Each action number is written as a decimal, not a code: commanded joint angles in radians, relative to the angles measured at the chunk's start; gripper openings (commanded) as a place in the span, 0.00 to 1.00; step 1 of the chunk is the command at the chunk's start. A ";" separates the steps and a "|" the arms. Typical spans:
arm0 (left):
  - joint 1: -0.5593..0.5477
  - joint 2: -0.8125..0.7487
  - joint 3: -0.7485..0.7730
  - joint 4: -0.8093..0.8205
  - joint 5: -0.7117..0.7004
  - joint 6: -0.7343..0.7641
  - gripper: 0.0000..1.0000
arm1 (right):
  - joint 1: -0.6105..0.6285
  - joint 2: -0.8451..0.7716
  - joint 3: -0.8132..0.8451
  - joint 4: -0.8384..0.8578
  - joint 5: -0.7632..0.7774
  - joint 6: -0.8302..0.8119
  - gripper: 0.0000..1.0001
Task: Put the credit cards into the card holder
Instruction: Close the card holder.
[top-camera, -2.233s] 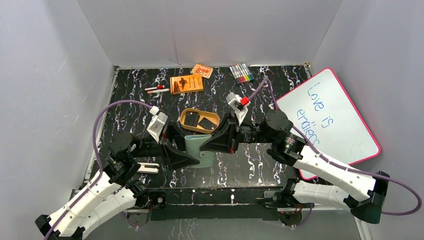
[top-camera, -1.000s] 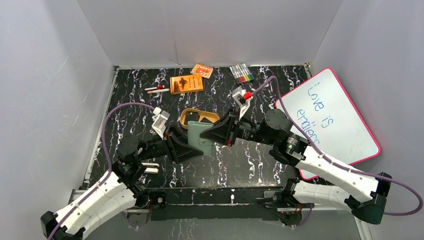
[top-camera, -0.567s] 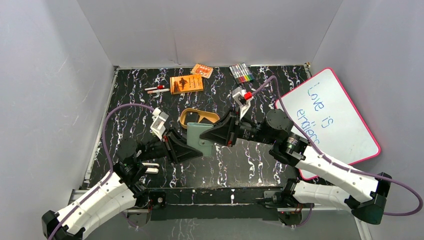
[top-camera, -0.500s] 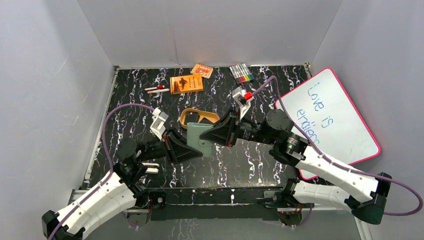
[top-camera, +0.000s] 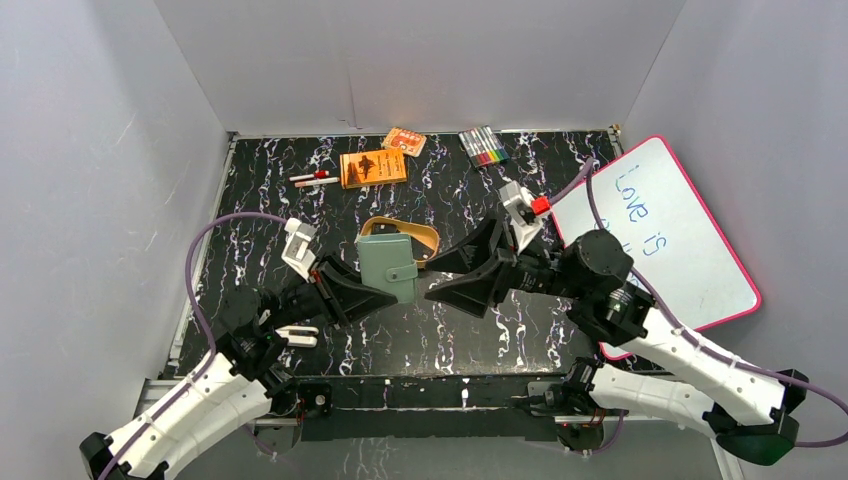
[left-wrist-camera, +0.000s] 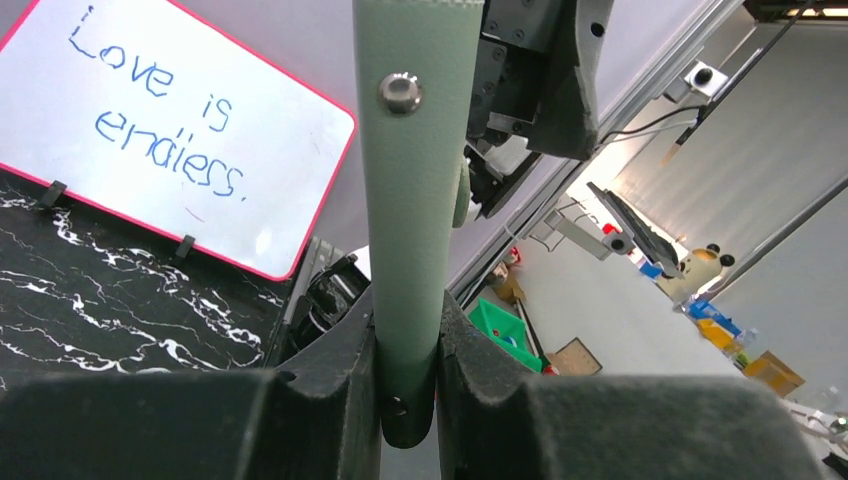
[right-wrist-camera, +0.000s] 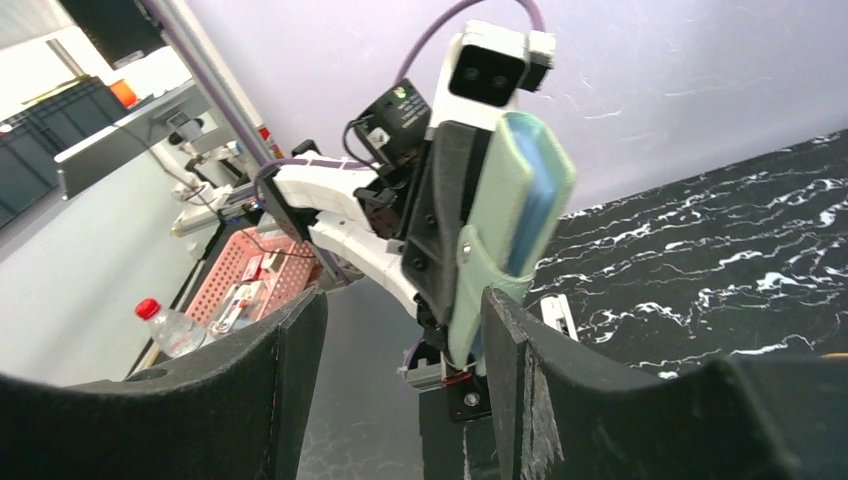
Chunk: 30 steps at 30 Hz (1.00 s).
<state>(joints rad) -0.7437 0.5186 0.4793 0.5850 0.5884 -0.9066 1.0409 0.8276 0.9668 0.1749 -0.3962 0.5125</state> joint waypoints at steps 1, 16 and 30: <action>-0.003 0.000 0.020 0.100 -0.062 -0.035 0.00 | -0.002 0.004 0.011 0.002 -0.066 0.002 0.65; -0.003 0.025 0.059 0.134 -0.073 -0.050 0.00 | -0.003 0.055 -0.047 0.145 0.042 0.083 0.64; -0.003 -0.017 0.097 0.020 -0.092 0.022 0.00 | -0.003 0.043 -0.010 -0.006 0.087 0.005 0.64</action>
<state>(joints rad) -0.7418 0.5091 0.5167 0.5682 0.4961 -0.9123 1.0363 0.8421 0.9245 0.1444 -0.3031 0.5301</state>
